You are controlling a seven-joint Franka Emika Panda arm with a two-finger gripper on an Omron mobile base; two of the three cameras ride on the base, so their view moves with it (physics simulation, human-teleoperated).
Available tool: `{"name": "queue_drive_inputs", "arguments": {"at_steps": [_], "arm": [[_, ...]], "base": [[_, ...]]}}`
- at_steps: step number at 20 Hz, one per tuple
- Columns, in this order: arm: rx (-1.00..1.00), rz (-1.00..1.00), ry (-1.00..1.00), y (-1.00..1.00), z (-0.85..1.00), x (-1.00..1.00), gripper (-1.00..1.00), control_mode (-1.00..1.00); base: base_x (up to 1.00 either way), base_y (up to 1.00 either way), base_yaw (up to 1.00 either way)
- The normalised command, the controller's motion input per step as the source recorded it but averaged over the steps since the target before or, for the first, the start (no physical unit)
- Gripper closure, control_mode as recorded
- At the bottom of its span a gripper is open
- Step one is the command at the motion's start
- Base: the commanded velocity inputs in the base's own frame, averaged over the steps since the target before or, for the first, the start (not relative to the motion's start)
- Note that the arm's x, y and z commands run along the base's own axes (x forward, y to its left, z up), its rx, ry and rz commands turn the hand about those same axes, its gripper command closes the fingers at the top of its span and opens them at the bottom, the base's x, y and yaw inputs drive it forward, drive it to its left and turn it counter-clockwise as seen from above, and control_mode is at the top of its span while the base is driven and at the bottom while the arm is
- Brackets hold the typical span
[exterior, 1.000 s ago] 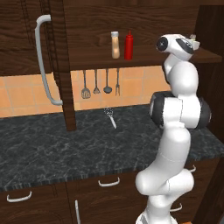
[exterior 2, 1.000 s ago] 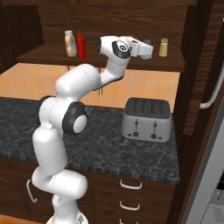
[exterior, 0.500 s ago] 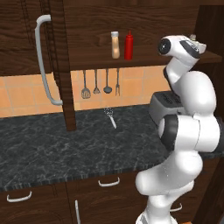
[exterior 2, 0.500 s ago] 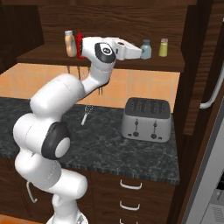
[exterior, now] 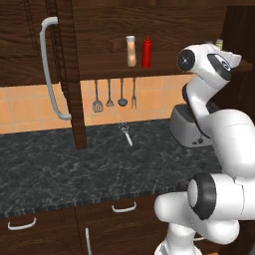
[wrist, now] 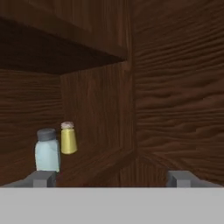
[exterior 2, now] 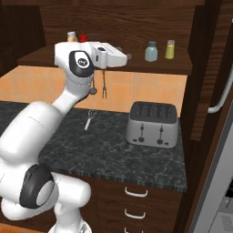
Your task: Put the shaker and condiment bottle from the counter next to their counterparts in the cabinet.
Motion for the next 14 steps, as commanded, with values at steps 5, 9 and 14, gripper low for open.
{"name": "queue_drive_inputs", "arguments": {"at_steps": [5,9,14], "arm": [[0.02,0.00,0.00,0.65,0.26,-1.00,-1.00,-1.00],[0.05,0.00,0.01,0.53,0.15,-1.00,-1.00,-1.00],[0.12,0.00,0.05,0.37,0.10,-1.00,-1.00,-1.00]], "base": [[0.00,0.00,0.00],[0.00,0.00,0.00],[0.00,0.00,0.00]]}}
